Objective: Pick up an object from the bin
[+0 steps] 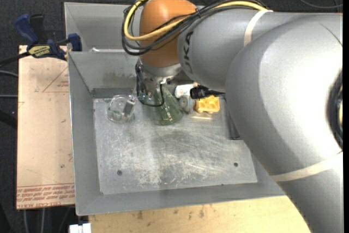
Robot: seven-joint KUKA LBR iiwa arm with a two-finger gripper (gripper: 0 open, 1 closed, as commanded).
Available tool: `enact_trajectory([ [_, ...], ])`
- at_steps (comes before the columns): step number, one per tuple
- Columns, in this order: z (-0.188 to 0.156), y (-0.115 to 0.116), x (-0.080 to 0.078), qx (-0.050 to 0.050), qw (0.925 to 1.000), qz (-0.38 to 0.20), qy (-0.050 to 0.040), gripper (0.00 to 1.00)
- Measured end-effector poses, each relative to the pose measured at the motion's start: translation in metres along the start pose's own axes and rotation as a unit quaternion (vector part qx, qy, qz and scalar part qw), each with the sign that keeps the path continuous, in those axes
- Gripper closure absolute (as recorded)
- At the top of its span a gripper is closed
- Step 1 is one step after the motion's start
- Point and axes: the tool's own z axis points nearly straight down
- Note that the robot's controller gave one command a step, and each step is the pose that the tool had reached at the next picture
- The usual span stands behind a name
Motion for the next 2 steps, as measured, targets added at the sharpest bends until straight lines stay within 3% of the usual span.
enact_trajectory([
  [1,0.041,-0.019,0.007,0.001,0.9936,0.113,-0.0009,0.0],
  [2,0.018,-0.05,-0.007,0.001,0.9932,0.116,0.0005,0.0],
])
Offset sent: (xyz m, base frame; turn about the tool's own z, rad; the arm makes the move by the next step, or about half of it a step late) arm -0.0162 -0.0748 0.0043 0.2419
